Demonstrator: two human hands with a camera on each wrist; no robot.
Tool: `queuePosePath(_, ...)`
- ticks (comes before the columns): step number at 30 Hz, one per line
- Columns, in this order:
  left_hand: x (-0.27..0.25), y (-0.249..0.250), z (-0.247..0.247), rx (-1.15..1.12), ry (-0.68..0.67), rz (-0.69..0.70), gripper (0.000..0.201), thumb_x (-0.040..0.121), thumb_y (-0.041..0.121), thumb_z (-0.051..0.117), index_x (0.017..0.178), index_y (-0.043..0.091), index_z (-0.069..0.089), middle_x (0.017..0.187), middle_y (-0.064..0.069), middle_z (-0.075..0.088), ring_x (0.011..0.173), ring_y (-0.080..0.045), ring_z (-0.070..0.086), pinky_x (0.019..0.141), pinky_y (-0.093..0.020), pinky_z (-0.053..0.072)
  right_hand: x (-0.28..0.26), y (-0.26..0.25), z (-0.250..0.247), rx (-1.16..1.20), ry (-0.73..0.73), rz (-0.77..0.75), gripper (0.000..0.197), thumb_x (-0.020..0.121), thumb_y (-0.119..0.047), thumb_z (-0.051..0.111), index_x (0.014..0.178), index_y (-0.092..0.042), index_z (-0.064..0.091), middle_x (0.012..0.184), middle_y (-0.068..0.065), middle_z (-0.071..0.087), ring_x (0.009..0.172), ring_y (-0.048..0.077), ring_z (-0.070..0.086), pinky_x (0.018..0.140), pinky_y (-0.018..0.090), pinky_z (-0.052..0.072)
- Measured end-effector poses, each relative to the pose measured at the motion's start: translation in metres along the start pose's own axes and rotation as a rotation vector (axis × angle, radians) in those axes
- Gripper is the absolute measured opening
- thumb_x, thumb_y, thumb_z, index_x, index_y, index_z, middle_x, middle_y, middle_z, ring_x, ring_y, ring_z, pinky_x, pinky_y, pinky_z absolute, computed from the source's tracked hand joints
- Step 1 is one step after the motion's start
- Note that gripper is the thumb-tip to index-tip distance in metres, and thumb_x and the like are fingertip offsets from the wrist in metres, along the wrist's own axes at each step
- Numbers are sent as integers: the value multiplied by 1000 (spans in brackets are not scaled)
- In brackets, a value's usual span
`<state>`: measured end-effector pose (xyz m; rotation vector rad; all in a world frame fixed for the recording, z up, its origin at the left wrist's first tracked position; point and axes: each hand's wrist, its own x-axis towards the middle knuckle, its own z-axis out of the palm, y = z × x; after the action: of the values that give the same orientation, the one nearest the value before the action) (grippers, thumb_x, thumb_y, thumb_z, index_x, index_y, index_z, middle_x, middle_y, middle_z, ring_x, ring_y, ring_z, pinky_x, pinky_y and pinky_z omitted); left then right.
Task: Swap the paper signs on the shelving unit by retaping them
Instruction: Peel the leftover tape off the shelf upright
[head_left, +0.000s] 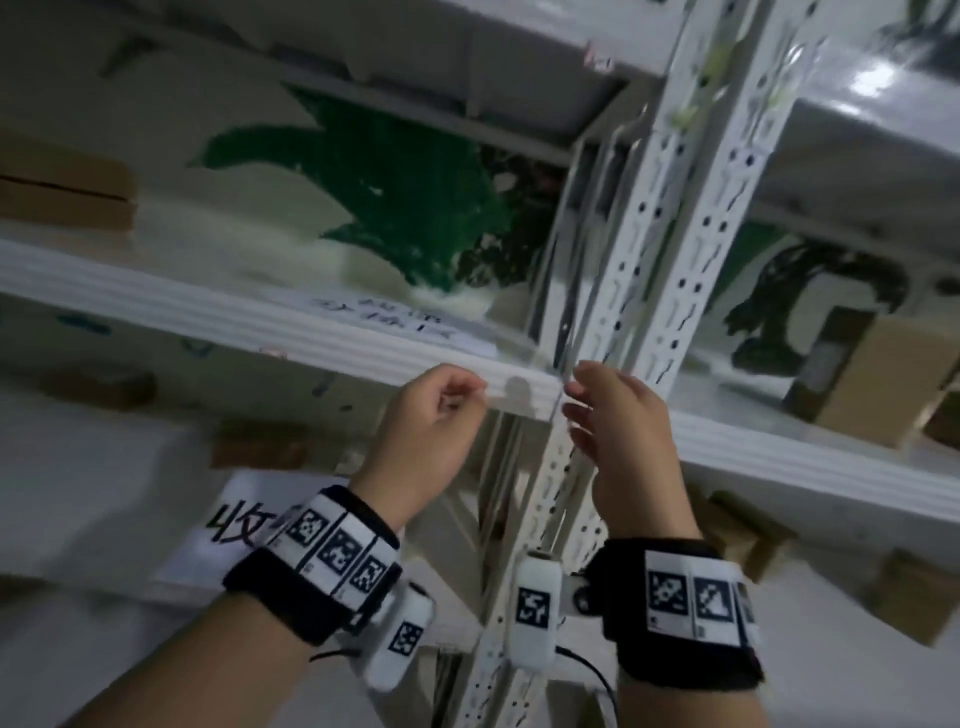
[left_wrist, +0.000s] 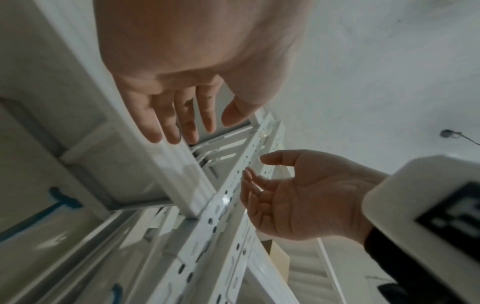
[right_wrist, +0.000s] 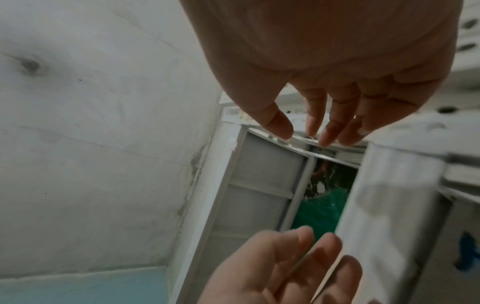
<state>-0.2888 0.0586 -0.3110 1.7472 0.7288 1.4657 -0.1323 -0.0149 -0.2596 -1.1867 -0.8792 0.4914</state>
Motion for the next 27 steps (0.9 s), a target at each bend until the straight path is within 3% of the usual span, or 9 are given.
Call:
queuePosePath(3, 15, 34, 15, -5, -26, 38, 9, 101, 22, 64, 104, 26, 72, 99, 10, 71, 99, -9, 67, 89, -30, 55, 11, -36, -16, 7, 76, -72, 19, 94, -28, 62, 109, -18, 69, 99, 4, 71, 93, 25, 67, 75, 33, 50)
queuePosePath(5, 25, 61, 24, 8, -49, 70, 11, 102, 22, 63, 109, 25, 71, 105, 10, 70, 104, -9, 66, 91, -30, 54, 20, -62, -24, 27, 111, -143, 24, 93, -28, 61, 114, -18, 67, 104, 7, 72, 95, 25, 68, 78, 32, 52)
queuePosePath(8, 44, 105, 37, 90, -84, 157, 22, 104, 24, 61, 125, 23, 68, 118, 11, 66, 112, -6, 60, 94, -25, 48, 37, -102, -33, 64, 113, -250, 30, 96, -24, 59, 125, -19, 63, 108, 2, 68, 85, 13, 63, 70, 25, 51)
queuePosePath(13, 94, 149, 59, 188, -92, 273, 41, 101, 30, 61, 142, 25, 61, 141, 6, 62, 133, -12, 55, 112, -38, 47, 77, -152, -29, 11, 58, -379, 44, 96, -17, 60, 140, -14, 56, 111, -6, 62, 84, -3, 55, 63, 15, 42)
queuePosePath(15, 117, 157, 68, 262, -170, 315, 56, 101, 34, 60, 155, 27, 48, 159, 6, 48, 147, -13, 44, 121, -42, 39, 92, -165, -28, -64, 80, -452, 47, 95, -17, 60, 142, -16, 53, 112, -6, 61, 85, 1, 59, 66, 20, 52)
queuePosePath(17, 133, 159, 78, 401, -285, 349, 70, 104, 35, 59, 166, 28, 28, 173, 7, 22, 159, -16, 23, 128, -43, 27, 108, -178, -32, -115, 151, -536, 46, 94, -17, 61, 140, -17, 55, 115, -3, 64, 91, 9, 67, 79, 31, 62)
queuePosePath(21, 142, 139, 94, 889, -320, 489, 84, 107, 24, 53, 169, 20, -4, 174, -1, -20, 158, -23, -12, 130, -40, 1, 141, -190, -41, -211, 323, -678, 25, 92, -15, 66, 116, -17, 61, 102, -5, 66, 89, 8, 67, 85, 32, 62)
queuePosePath(23, 139, 131, 97, 1031, -227, 588, 85, 106, 14, 52, 168, 15, -6, 172, -2, -27, 153, -16, -19, 123, -32, -8, 151, -189, -45, -206, 355, -721, 26, 92, -17, 70, 114, -18, 58, 97, -6, 65, 86, 6, 66, 83, 28, 62)
queuePosePath(27, 140, 126, 99, 1041, -167, 605, 82, 104, 18, 53, 169, 13, 2, 173, 0, -25, 153, -11, -13, 123, -31, -8, 162, -183, -45, -234, 371, -799, 21, 95, -20, 70, 114, -20, 62, 95, -9, 67, 83, -2, 65, 75, 14, 58)
